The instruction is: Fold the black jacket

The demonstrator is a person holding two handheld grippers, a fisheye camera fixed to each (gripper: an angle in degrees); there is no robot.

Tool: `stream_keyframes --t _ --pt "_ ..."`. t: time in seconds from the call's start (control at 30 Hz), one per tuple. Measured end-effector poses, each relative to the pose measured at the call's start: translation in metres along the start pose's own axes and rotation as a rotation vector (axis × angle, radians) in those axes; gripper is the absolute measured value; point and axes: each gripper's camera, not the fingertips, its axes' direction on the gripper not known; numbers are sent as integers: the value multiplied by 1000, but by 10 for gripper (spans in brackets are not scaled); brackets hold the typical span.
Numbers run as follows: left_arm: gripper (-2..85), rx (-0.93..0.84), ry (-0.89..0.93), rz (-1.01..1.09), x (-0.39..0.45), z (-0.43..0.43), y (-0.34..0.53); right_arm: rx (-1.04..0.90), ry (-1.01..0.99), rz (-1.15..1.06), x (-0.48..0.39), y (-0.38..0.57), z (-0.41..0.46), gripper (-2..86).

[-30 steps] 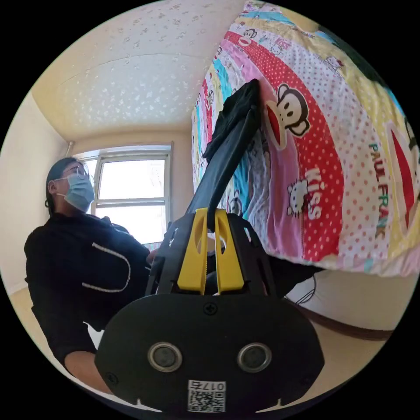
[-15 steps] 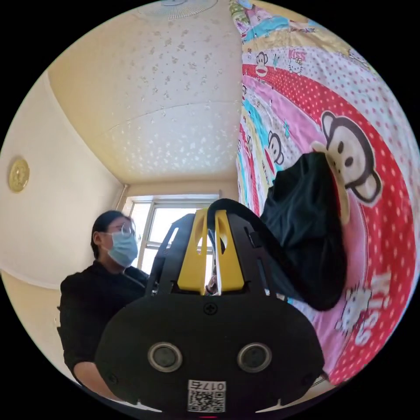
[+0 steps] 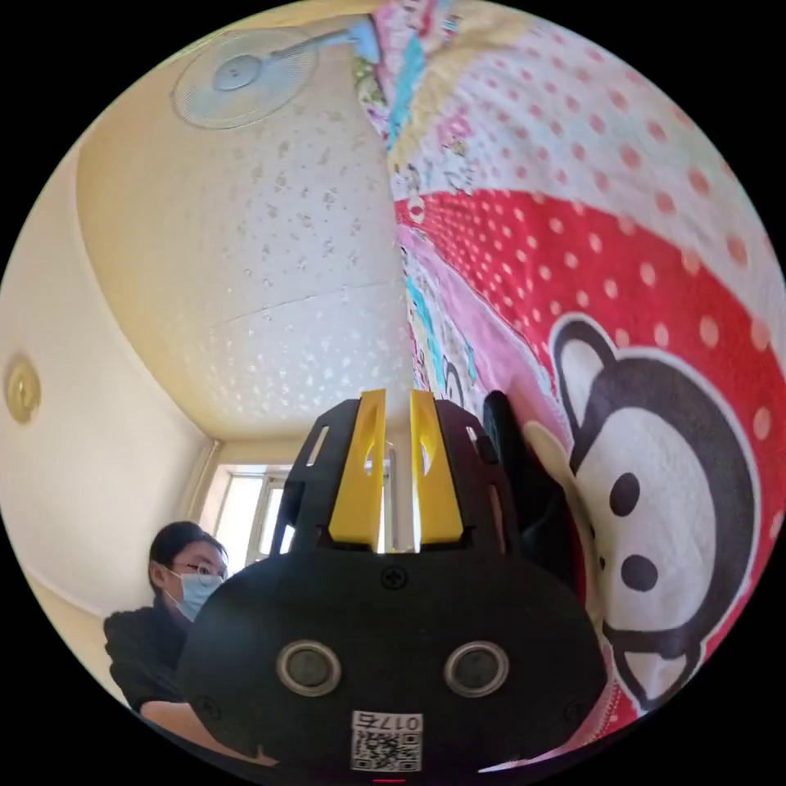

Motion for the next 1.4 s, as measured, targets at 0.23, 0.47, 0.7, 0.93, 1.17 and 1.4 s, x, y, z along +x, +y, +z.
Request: stream_keyframes --t 0.23,0.47,0.7,0.93,1.17,1.4 --pt "86 -349 -704 373 68 48 87 -632 602 -459 -76 78 125 61" --pt "32 -212 -683 189 20 -6 108 -812 733 -362 -37 77 183 49" --pt "104 -393 -780 181 57 -34 144 -925 905 -479 -119 134 290 100" --pt "117 -370 -723 31 20 -36 149 -1022 747 -643 -162 249 466 126" --pt "63 -417 -503 -123 10 -40 124 -1164 1097 -503 -141 327 603 145" --pt "52 -440 -553 91 94 -10 112 -1175 1557 -638 -137 379 694 152"
